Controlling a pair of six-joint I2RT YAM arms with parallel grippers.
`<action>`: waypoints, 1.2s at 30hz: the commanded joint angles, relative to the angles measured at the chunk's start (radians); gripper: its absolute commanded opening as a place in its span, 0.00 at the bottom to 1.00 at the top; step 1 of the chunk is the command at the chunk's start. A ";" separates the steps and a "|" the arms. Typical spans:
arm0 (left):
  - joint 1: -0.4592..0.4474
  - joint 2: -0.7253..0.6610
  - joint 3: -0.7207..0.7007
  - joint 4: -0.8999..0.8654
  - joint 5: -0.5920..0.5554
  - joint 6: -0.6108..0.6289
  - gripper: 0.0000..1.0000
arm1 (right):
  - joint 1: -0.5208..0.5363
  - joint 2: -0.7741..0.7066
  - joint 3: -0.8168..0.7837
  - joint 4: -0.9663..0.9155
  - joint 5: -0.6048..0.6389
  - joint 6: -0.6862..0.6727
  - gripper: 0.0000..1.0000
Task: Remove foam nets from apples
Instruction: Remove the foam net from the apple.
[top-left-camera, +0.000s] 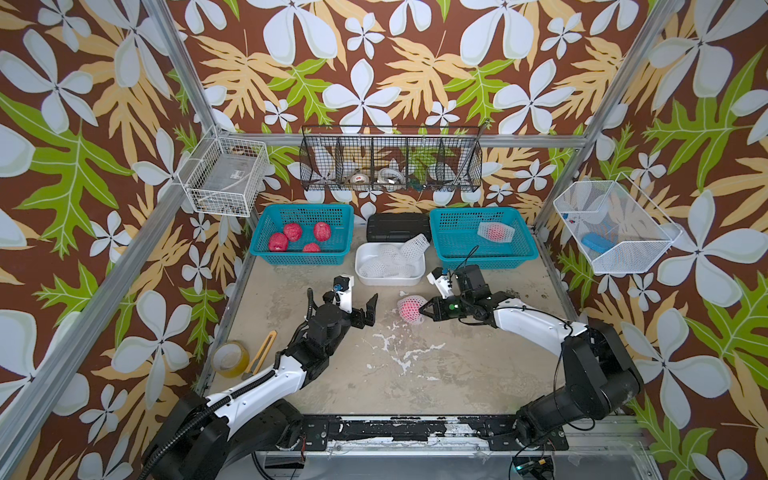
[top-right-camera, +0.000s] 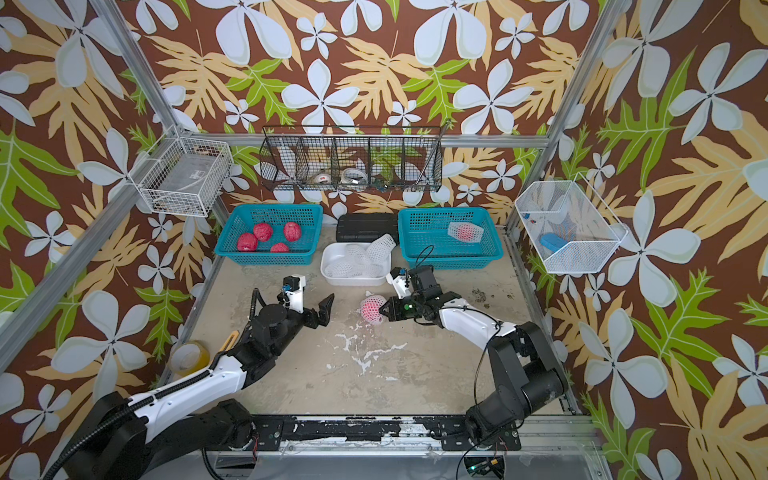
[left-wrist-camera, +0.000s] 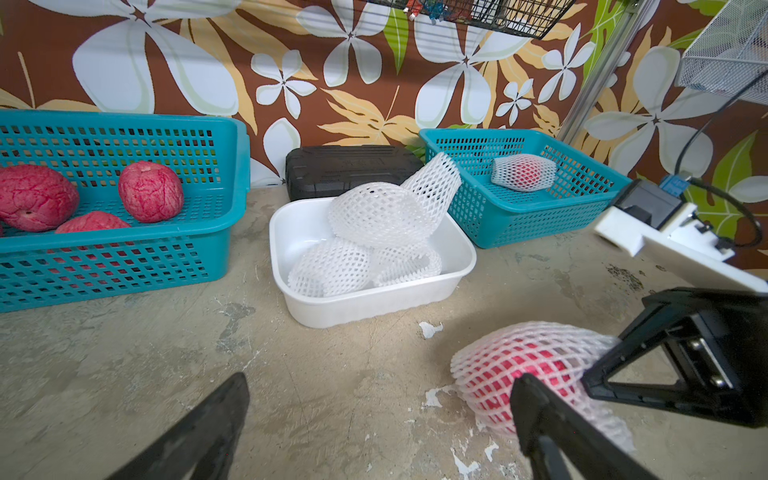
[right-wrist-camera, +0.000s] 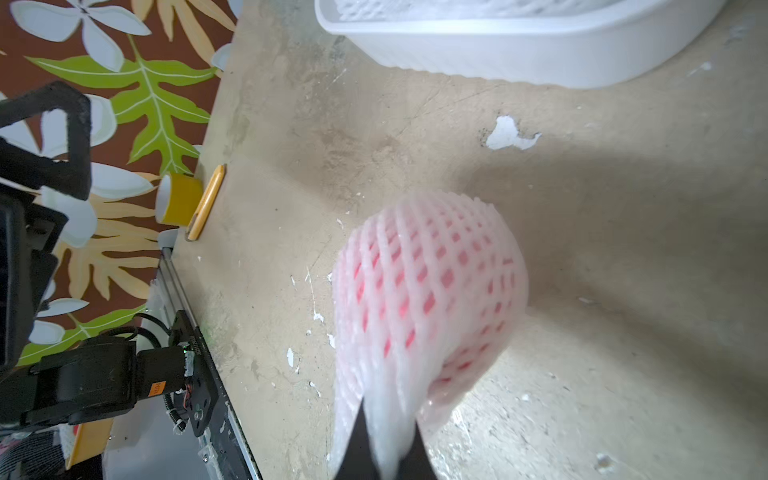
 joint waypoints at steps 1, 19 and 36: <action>0.001 -0.009 0.007 -0.008 -0.010 0.003 1.00 | 0.029 0.024 0.101 -0.303 0.110 -0.069 0.00; 0.001 0.008 0.005 0.005 -0.011 0.001 1.00 | 0.245 0.223 0.473 -0.712 0.453 -0.177 0.00; 0.001 0.028 0.017 0.008 -0.010 0.007 1.00 | 0.270 0.234 0.636 -0.786 0.481 -0.219 0.00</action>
